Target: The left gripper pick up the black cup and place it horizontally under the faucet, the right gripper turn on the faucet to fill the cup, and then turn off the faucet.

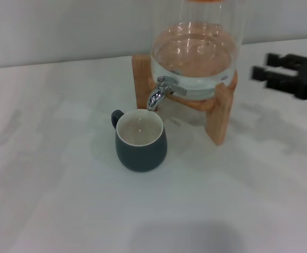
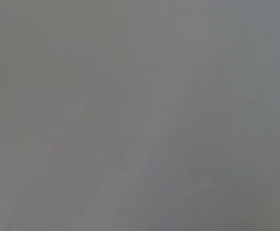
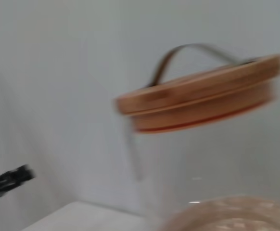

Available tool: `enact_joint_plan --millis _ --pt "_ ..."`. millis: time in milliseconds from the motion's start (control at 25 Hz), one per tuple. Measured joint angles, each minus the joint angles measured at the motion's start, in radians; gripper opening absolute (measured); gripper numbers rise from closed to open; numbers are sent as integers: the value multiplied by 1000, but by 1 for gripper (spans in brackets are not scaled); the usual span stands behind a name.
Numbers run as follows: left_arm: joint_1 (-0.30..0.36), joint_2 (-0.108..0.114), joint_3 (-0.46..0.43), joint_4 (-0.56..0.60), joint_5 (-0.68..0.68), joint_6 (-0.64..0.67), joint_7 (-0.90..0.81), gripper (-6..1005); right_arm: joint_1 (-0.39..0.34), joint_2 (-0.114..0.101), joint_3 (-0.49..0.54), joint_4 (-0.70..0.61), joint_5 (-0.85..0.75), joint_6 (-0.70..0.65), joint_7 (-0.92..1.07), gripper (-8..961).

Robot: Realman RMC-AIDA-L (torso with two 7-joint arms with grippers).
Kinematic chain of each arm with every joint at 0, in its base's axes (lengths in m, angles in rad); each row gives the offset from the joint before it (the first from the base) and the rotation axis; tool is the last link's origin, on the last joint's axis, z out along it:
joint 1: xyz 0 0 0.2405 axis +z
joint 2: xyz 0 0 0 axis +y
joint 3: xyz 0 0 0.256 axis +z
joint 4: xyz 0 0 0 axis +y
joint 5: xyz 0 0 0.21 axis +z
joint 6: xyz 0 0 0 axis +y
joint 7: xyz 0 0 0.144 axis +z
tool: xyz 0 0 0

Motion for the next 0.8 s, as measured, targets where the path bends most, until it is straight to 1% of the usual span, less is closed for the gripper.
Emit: enact_joint_plan --millis 160,280,320,520,640,800 --pt "0 0 -6 0 12 0 12 889 29 0 141 116 14 61 -74 664" --pt "0 -2 -8 -1 36 5 22 889 67 -3 260 226 33 134 -150 662" --pt "1 -3 -10 -1 40 8 25 889 90 -3 321 285 37 170 -186 662" --pt "8 -11 -23 -2 44 38 36 889 159 -9 538 504 39 284 -315 661" --pt "11 -11 -23 -2 50 39 38 889 166 -9 602 552 39 294 -349 664" --pt "11 -14 -23 -2 61 33 73 889 160 -6 619 559 37 281 -390 669"
